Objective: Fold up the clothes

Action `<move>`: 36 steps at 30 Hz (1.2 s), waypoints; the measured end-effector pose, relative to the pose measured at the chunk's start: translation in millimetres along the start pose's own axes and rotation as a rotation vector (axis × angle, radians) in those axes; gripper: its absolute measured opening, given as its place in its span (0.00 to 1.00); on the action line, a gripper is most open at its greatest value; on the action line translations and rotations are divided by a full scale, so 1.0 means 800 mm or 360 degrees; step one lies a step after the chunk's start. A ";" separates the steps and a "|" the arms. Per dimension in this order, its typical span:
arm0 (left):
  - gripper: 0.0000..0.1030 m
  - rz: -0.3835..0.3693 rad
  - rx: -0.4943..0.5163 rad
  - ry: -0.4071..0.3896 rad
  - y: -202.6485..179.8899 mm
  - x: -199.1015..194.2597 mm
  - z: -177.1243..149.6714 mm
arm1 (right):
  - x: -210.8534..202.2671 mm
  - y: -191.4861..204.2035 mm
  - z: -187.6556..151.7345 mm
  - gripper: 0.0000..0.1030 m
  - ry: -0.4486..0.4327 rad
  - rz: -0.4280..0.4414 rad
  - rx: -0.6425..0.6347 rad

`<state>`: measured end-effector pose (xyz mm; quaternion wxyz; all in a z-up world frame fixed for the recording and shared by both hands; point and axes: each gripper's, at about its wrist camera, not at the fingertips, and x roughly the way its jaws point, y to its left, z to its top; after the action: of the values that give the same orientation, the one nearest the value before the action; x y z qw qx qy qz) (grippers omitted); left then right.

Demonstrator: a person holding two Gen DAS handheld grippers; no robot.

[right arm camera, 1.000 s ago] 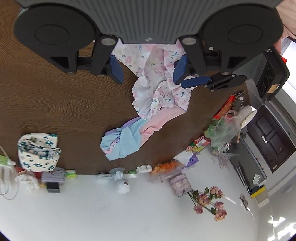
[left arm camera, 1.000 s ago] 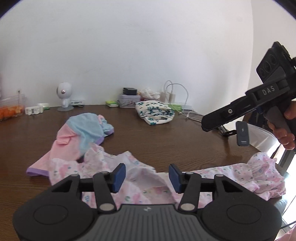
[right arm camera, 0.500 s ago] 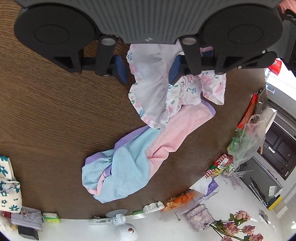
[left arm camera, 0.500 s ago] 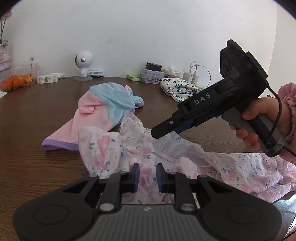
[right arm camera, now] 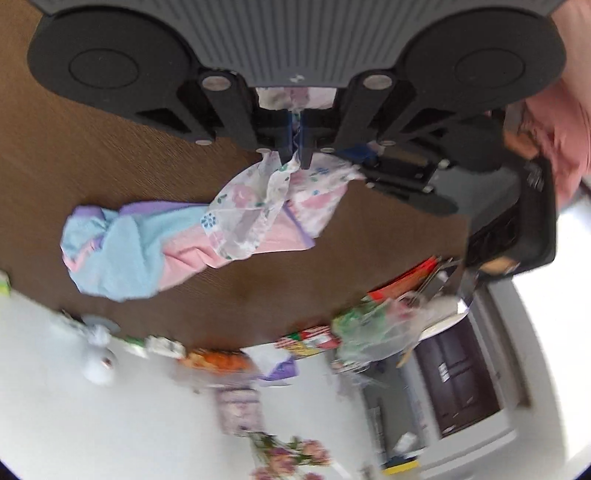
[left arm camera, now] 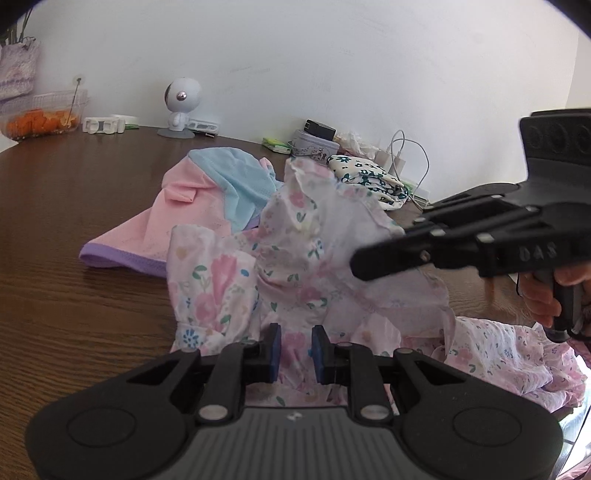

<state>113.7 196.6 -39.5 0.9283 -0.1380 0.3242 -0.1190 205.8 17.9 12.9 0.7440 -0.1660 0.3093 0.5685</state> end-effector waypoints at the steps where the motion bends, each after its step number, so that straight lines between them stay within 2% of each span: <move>1: 0.17 -0.0015 -0.0039 -0.0001 0.004 0.000 0.001 | 0.001 0.018 0.000 0.03 0.0036 -0.0032 -0.0140; 3: 0.16 -0.0066 -0.0168 0.0001 0.015 -0.002 0.002 | 0.008 0.042 -0.002 0.04 0.0114 -0.0086 -0.0312; 6: 0.21 -0.0131 -0.0324 -0.0014 0.029 -0.013 0.001 | 0.013 0.053 -0.007 0.04 0.0140 -0.0104 -0.0324; 9: 0.29 -0.0163 -0.0326 -0.0059 0.026 -0.037 0.002 | 0.009 0.052 -0.008 0.04 0.0095 -0.0133 -0.0248; 12: 0.35 -0.0147 -0.0284 -0.0092 0.020 -0.067 0.003 | 0.007 0.055 -0.010 0.06 0.0074 -0.0131 -0.0244; 16: 0.37 -0.0044 -0.0254 -0.0164 0.023 -0.109 0.004 | 0.014 0.072 -0.014 0.12 0.0110 -0.0117 -0.0335; 18: 0.37 -0.0002 -0.0257 -0.0230 0.025 -0.128 0.008 | 0.019 0.078 -0.017 0.19 0.0131 -0.0102 -0.0363; 21: 0.37 -0.0012 -0.0201 -0.0302 0.016 -0.142 0.021 | 0.028 0.084 -0.023 0.20 0.0162 -0.0076 -0.0361; 25: 0.37 -0.0059 -0.0058 -0.0262 -0.015 -0.115 0.044 | 0.038 0.085 -0.030 0.20 0.0195 -0.0064 -0.0330; 27: 0.37 -0.0034 0.0034 -0.0197 -0.032 -0.083 0.050 | 0.040 0.085 -0.033 0.23 0.0195 -0.0062 -0.0297; 28: 0.36 -0.0015 0.0064 -0.0154 -0.037 -0.067 0.049 | 0.040 0.087 -0.035 0.28 0.0192 -0.0062 -0.0283; 31: 0.21 0.0024 0.0100 -0.0025 -0.042 -0.025 0.042 | 0.036 0.092 -0.040 0.39 0.0173 -0.0068 -0.0262; 33: 0.16 0.0039 0.0098 0.0027 -0.038 -0.009 0.034 | 0.027 0.096 -0.044 0.41 0.0152 -0.0081 -0.0232; 36: 0.13 0.0064 0.0108 0.0030 -0.026 -0.006 0.022 | -0.006 0.095 -0.052 0.44 0.0077 -0.0114 -0.0117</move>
<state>118.3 181.9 -16.9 0.9315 -0.0989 0.3316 -0.1124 121.9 11.8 -7.3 0.7497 -0.2180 0.2999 0.5482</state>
